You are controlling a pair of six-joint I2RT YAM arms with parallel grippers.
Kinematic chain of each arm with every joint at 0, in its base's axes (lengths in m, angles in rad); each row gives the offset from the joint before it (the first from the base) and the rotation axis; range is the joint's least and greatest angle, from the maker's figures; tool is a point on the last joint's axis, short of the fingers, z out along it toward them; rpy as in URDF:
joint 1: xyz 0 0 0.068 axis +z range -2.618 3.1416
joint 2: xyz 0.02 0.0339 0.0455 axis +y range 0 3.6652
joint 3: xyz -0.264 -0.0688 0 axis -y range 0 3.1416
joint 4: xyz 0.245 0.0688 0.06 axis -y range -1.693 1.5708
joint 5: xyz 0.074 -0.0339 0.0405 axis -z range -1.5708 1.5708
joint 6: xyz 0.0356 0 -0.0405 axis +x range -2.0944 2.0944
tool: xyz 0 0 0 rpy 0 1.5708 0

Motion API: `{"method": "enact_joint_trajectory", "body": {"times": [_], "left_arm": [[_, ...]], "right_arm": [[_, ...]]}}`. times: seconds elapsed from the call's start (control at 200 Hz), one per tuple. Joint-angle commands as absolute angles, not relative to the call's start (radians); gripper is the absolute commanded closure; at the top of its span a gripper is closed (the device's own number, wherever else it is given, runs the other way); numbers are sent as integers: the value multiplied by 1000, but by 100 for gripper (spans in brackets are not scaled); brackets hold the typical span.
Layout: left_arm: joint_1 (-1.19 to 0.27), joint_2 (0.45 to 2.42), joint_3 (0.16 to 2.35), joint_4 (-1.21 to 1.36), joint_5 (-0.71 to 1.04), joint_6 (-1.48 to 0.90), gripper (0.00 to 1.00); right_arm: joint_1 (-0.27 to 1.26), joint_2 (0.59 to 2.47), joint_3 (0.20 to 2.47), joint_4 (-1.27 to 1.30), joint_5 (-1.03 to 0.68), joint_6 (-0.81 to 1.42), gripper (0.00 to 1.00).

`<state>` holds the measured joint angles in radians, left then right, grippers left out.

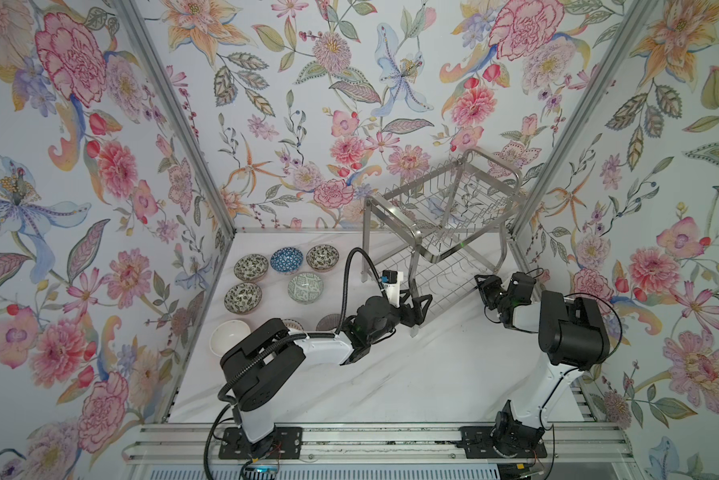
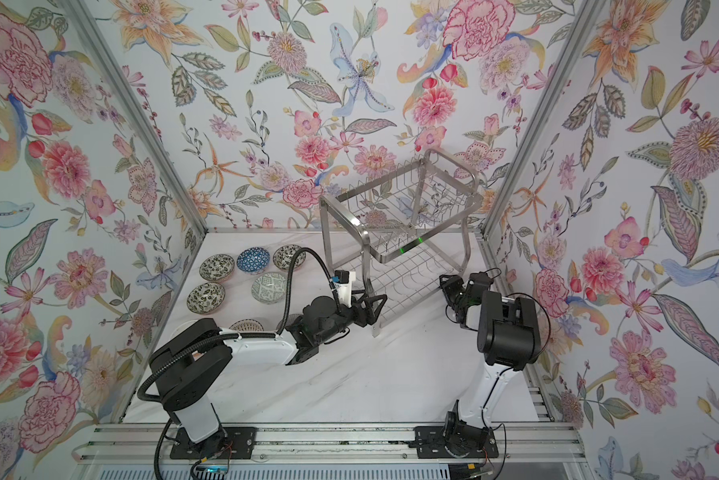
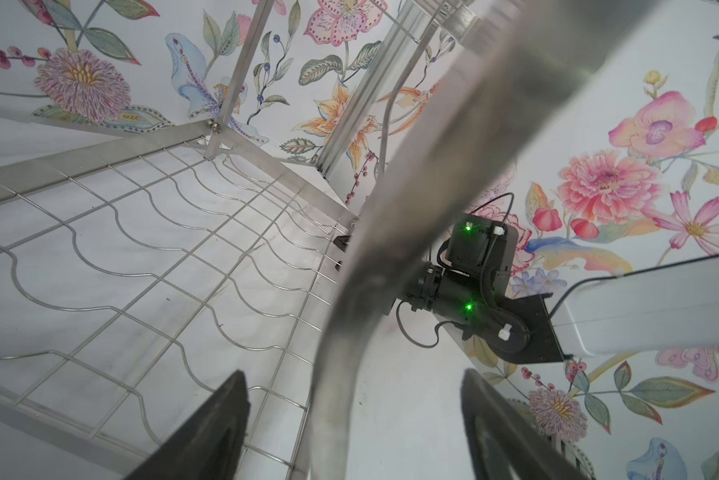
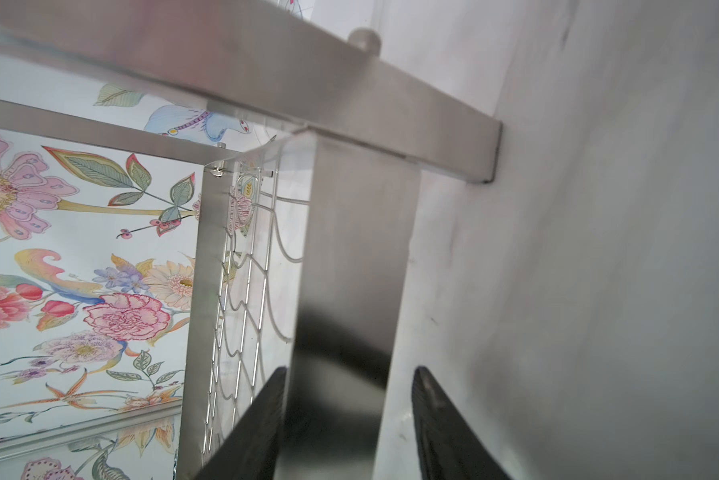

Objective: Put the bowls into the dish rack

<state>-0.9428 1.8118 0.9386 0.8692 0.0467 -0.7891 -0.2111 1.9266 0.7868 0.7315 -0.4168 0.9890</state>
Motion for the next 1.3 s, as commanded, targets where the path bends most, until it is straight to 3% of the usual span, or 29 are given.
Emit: {"method": "enact_joint_trajectory", "body": {"times": [0.0, 0.1, 0.29, 0.47, 0.871, 1.296], "left_arm": [[-933, 1851, 1009, 877, 47, -789, 43], [-919, 1857, 1011, 861, 36, -795, 53], [-866, 1856, 1003, 834, 59, -795, 73], [-816, 1859, 1019, 774, 98, -775, 86], [-684, 1858, 1055, 653, 155, -705, 87], [-512, 1901, 1160, 509, 202, -620, 88]], "right_arm": [[-215, 1944, 786, 777, -418, 1014, 58], [-216, 1945, 773, 791, -416, 1018, 69], [-207, 1941, 733, 833, -411, 1047, 78], [-199, 1908, 661, 865, -384, 1068, 85], [-144, 1748, 515, 812, -306, 1060, 87], [97, 1627, 419, 759, -102, 1119, 84]]}}
